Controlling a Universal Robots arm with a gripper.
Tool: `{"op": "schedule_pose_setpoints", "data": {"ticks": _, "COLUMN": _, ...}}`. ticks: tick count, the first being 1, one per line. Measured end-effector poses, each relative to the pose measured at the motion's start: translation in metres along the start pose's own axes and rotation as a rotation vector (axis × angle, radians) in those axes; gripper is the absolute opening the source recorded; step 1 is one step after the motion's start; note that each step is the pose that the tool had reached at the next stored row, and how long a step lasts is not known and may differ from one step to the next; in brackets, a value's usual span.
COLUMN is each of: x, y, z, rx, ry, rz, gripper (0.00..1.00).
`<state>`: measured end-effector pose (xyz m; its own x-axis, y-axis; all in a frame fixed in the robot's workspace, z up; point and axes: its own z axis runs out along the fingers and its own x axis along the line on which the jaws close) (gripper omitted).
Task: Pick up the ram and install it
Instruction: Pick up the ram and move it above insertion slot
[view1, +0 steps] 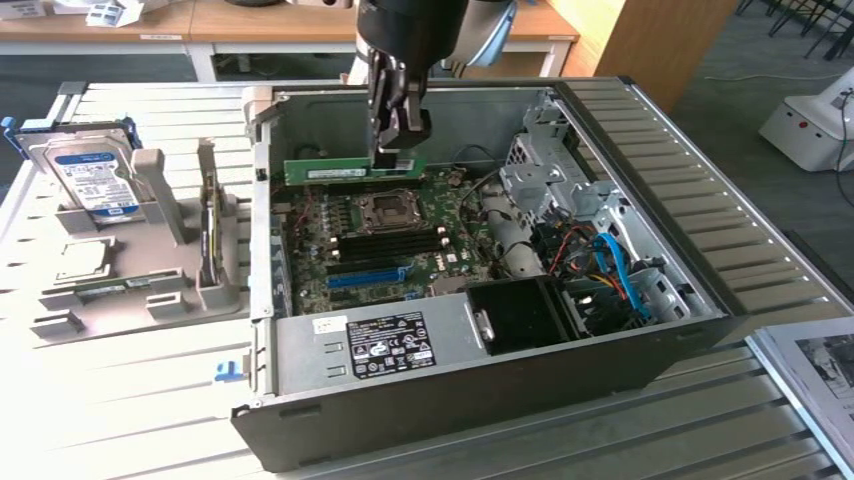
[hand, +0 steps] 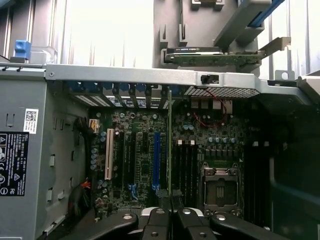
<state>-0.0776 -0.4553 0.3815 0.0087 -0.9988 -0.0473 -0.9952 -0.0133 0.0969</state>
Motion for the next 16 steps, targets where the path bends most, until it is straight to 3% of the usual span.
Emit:
{"op": "schedule_pose_setpoints", "data": {"ticks": 11, "x": 0.0000, "y": 0.0006, "z": -0.0001, "rx": 0.0440, "ry": 0.0017, "rz": -0.011, "gripper": 0.12}}
{"op": "schedule_pose_setpoints", "data": {"ticks": 16, "x": 0.0000, "y": 0.0005, "z": -0.0001, "rx": 0.0471, "ry": 0.0018, "rz": -0.012, "gripper": 0.12}}
